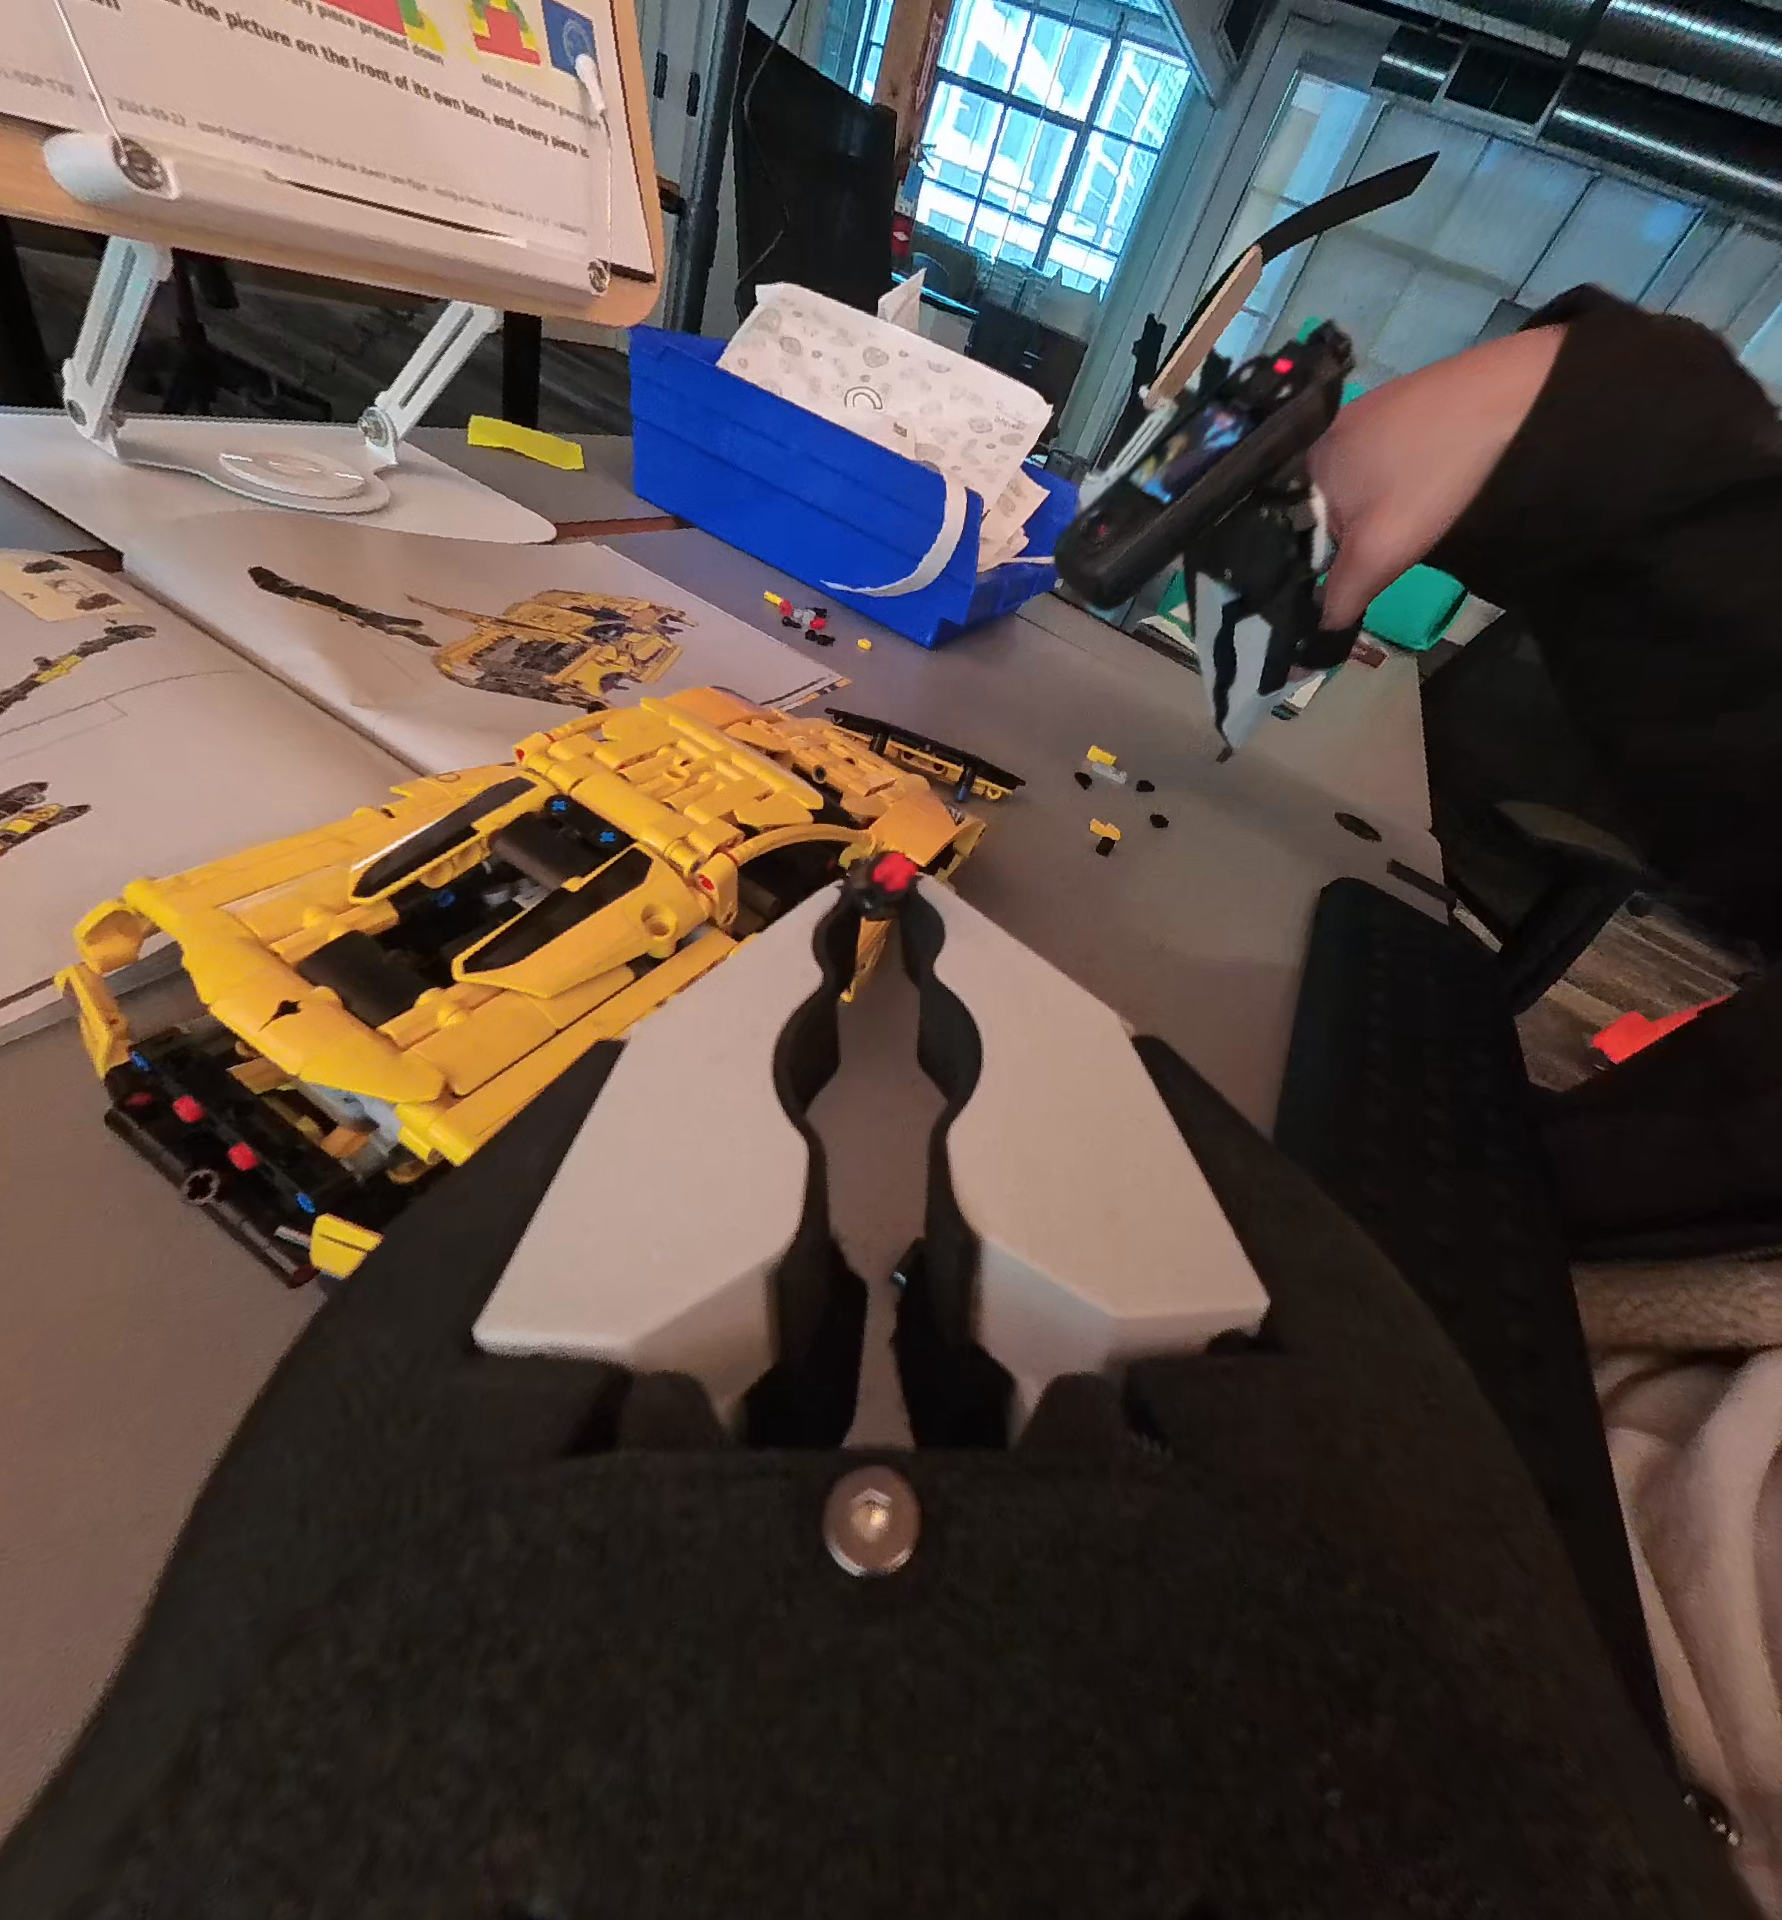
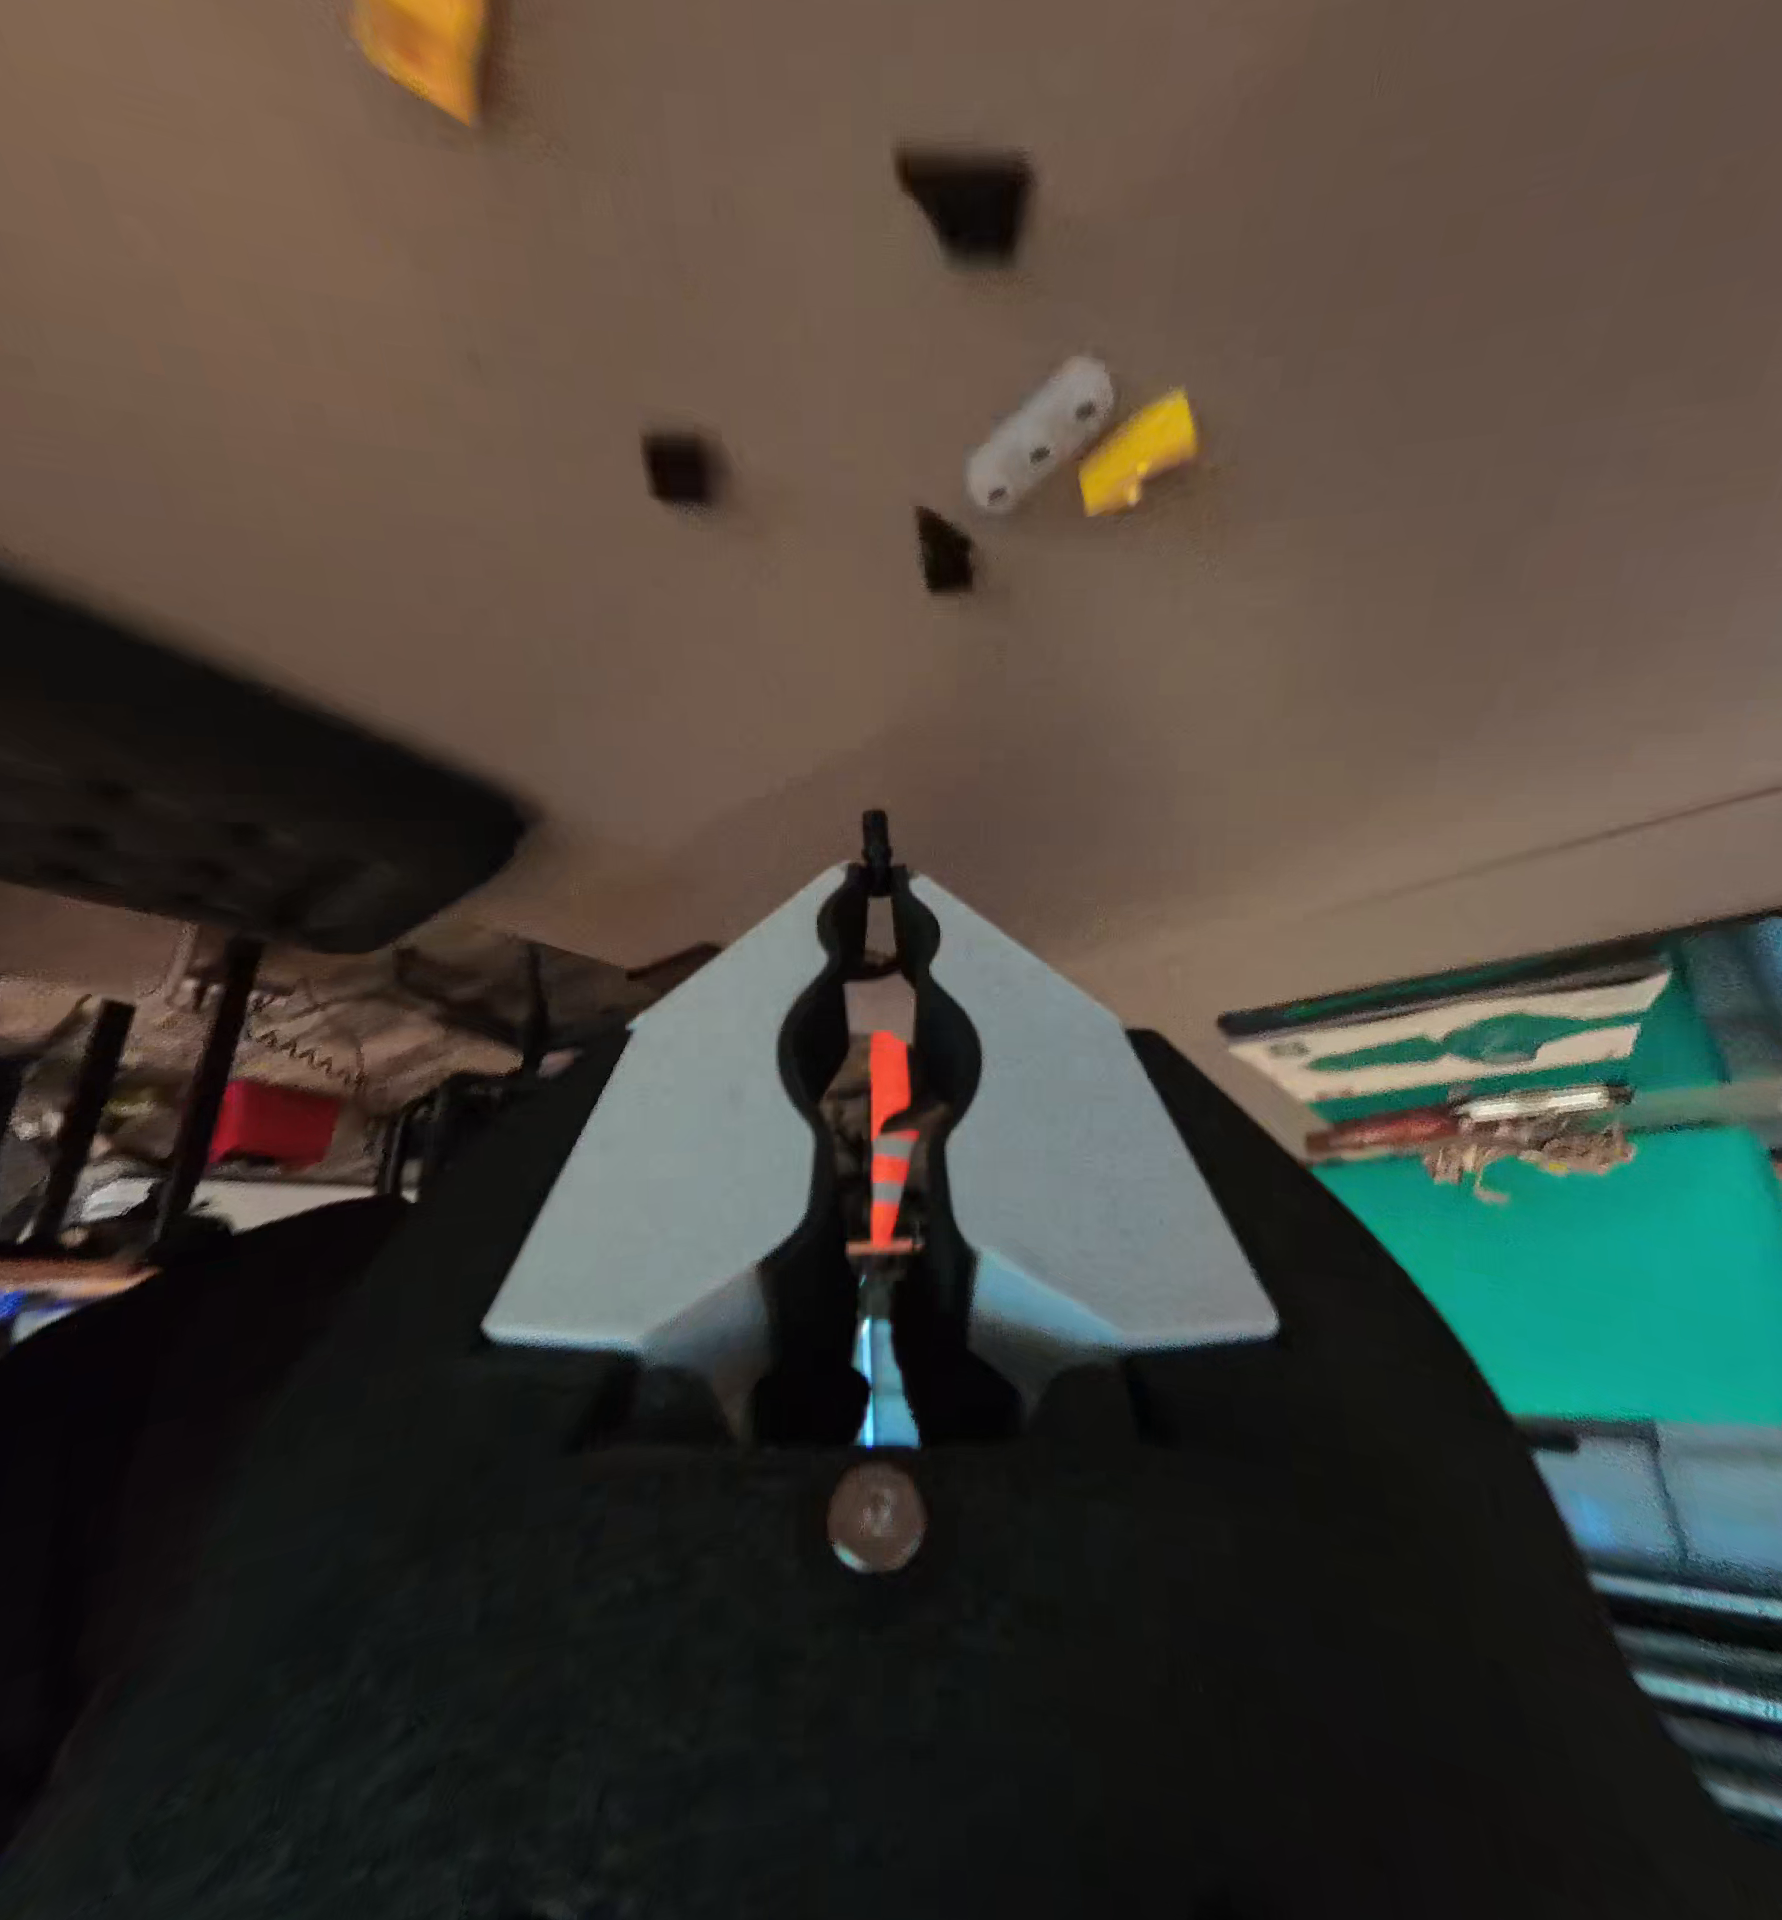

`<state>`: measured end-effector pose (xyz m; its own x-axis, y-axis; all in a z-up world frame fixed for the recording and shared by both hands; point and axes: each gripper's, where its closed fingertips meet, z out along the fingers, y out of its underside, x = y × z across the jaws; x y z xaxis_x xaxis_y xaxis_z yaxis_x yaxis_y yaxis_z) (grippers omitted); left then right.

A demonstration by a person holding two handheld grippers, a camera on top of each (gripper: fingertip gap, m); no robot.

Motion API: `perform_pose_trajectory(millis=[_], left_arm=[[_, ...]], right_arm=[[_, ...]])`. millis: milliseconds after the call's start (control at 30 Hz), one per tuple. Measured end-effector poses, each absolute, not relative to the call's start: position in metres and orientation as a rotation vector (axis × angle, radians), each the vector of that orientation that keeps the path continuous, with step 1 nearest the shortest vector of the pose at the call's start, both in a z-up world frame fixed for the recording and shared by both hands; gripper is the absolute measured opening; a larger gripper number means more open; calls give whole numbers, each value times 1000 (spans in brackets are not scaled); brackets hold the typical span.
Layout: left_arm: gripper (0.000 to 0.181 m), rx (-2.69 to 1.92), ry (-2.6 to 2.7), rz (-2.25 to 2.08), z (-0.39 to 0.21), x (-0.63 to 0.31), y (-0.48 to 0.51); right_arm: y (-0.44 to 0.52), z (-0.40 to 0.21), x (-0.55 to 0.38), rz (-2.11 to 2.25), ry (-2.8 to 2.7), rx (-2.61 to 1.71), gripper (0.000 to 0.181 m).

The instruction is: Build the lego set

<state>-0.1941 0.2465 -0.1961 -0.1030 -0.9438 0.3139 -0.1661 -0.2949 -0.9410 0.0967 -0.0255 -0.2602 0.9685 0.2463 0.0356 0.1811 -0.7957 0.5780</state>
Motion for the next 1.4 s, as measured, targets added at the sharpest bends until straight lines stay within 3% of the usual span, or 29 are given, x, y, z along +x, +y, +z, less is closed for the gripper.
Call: perform_pose_trajectory(millis=[1400], left_arm=[[7,-1506,1278,-1453,-201,-192,244]], right_arm=[[-65,-291,116,83,170,2338,5]])
